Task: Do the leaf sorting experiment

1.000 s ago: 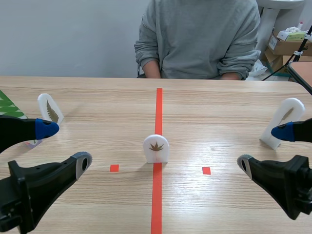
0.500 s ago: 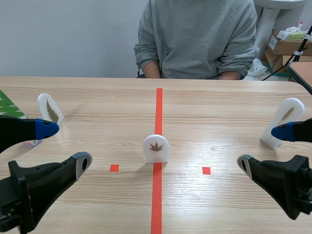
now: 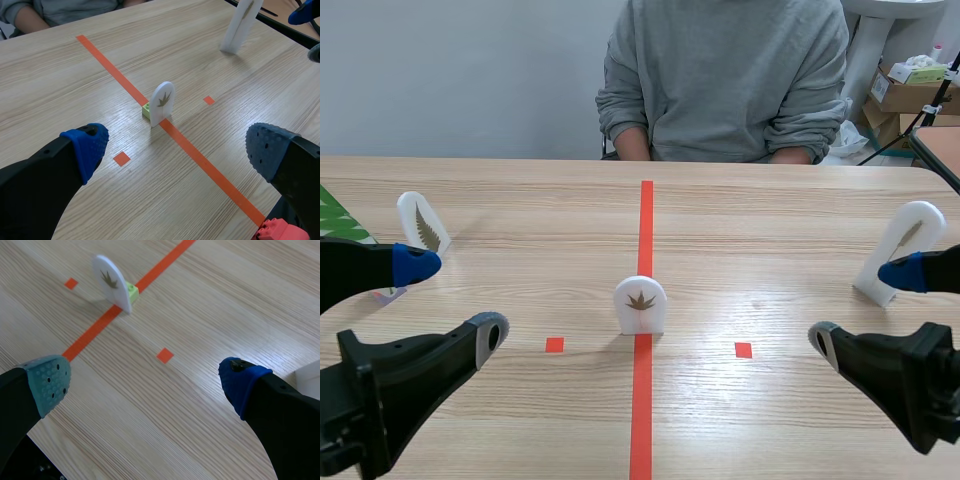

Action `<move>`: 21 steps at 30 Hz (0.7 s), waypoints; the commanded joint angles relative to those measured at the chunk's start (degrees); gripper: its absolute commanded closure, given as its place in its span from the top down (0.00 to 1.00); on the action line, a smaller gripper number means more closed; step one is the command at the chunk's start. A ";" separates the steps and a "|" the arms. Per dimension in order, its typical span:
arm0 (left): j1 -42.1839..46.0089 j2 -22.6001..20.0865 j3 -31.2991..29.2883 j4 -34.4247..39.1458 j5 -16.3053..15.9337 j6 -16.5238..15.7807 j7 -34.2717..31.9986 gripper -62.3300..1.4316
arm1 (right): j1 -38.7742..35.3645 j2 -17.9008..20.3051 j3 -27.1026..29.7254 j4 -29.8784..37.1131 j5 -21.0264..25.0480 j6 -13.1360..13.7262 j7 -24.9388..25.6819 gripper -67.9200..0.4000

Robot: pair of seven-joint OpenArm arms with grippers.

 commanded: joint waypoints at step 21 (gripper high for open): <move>-1.14 0.17 -0.15 0.22 0.94 -0.09 0.09 0.94 | 39.19 -0.46 -33.18 -28.09 -17.64 0.46 2.08 0.84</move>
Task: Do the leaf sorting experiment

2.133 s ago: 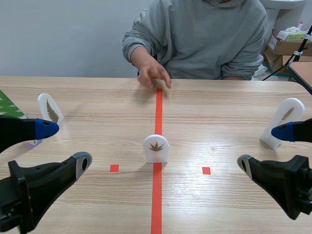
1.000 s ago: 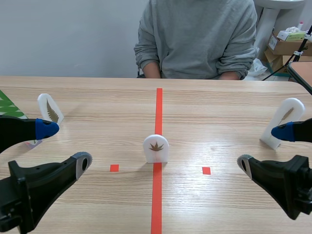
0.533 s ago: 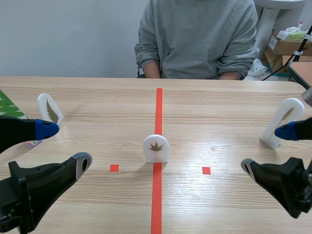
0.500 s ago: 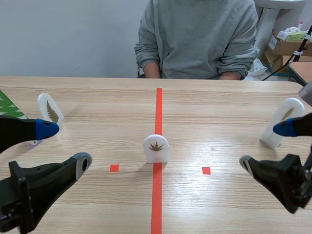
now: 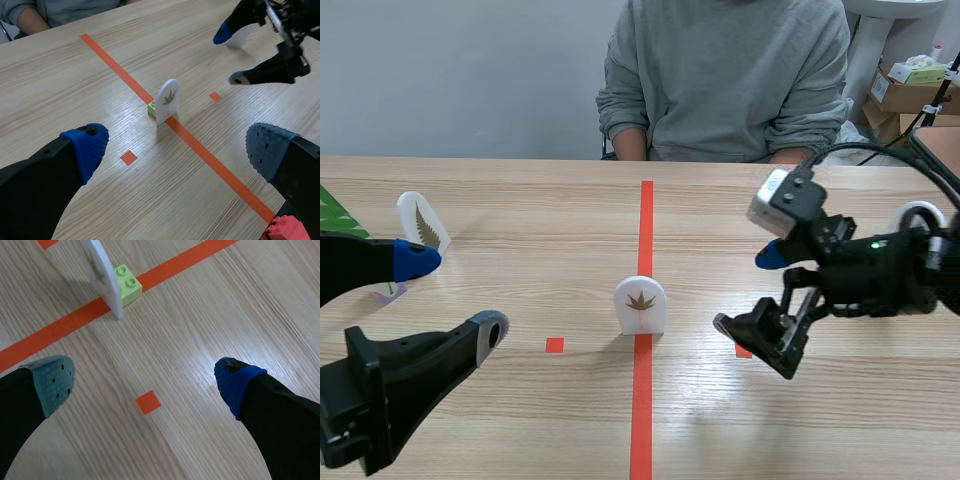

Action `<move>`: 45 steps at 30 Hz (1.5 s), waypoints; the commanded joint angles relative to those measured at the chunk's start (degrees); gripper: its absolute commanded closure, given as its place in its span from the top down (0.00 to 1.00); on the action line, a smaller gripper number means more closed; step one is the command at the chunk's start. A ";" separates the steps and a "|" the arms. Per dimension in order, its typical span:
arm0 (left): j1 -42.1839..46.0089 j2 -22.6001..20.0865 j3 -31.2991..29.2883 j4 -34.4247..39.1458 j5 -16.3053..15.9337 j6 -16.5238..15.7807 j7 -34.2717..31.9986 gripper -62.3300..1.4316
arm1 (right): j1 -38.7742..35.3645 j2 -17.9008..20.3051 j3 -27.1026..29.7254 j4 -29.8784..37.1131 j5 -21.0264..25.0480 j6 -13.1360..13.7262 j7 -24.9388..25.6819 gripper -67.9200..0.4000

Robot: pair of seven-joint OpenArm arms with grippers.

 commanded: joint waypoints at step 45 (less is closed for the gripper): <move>0.15 0.48 -0.15 0.22 -0.76 -0.09 0.70 0.94 | 13.57 -14.29 -20.31 -20.37 -11.47 -3.93 6.56 0.40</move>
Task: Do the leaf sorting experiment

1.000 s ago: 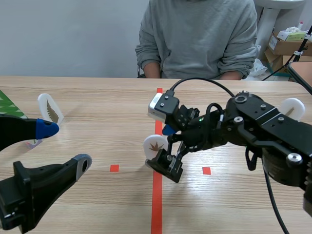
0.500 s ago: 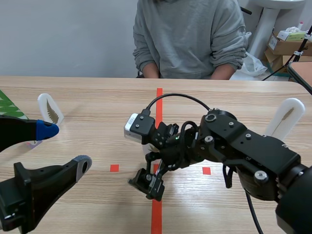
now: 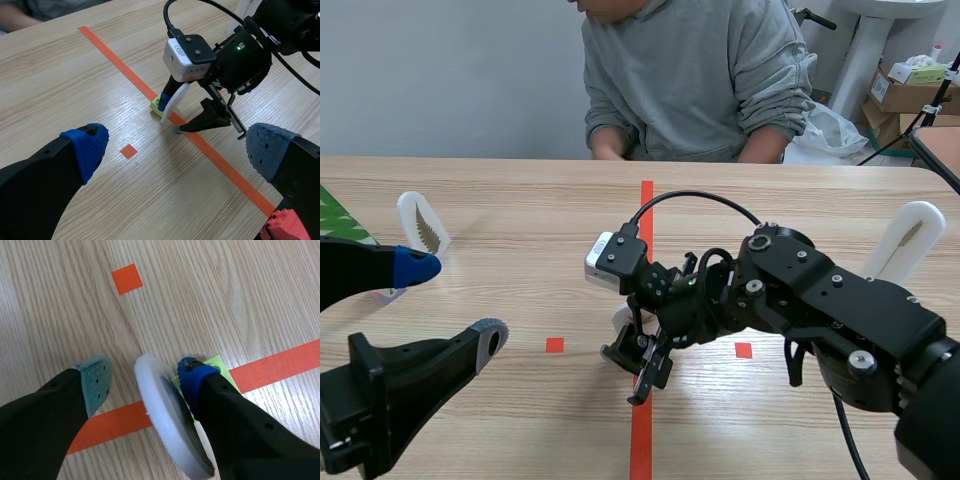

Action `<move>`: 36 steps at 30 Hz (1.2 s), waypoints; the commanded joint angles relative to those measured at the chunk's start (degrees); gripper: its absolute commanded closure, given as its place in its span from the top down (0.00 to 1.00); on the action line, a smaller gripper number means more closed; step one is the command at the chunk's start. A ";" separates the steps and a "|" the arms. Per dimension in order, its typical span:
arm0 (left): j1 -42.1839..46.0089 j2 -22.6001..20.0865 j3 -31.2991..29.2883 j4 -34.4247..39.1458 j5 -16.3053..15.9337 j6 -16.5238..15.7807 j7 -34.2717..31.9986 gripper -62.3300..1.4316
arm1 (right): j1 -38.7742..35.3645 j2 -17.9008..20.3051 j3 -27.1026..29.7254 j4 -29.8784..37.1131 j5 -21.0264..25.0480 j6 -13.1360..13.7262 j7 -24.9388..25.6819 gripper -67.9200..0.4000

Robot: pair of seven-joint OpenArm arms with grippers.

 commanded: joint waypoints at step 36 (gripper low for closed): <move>0.15 0.46 -0.15 0.17 -0.76 -0.09 -0.94 0.94 | -11.56 5.73 31.74 14.88 11.10 -11.17 -10.64 0.02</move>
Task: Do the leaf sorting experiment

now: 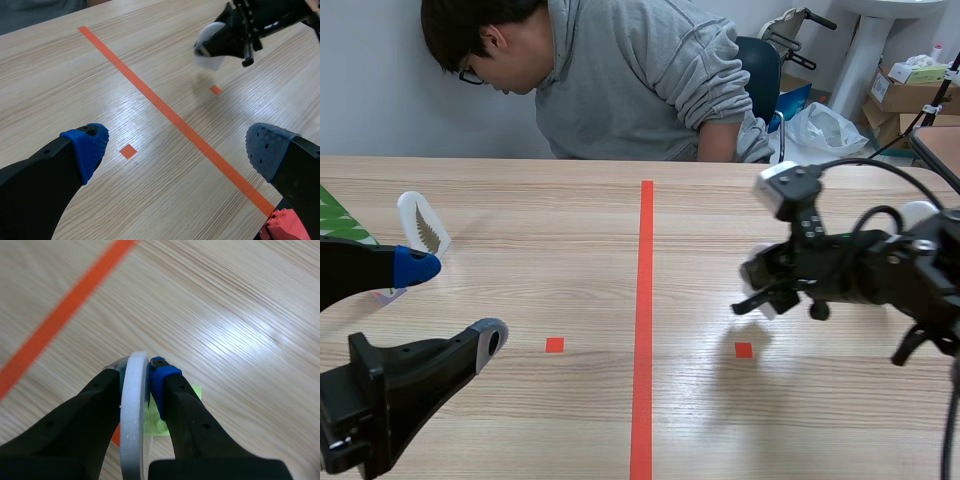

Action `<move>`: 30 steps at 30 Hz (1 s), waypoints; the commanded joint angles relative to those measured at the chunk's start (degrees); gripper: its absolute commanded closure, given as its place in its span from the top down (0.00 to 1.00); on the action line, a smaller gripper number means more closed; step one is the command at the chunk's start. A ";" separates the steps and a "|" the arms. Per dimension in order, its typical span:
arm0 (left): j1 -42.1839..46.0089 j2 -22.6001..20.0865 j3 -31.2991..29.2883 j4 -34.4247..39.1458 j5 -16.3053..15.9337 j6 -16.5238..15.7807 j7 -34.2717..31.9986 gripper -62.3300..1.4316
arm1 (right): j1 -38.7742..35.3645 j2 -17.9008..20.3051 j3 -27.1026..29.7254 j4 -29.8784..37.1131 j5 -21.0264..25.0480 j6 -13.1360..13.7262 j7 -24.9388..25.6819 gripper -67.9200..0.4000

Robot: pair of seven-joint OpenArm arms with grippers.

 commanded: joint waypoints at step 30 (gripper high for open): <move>0.13 0.44 -0.15 0.17 -0.79 -0.09 -0.92 0.94 | -9.77 3.61 25.83 -3.72 -0.28 -11.74 7.82 0.02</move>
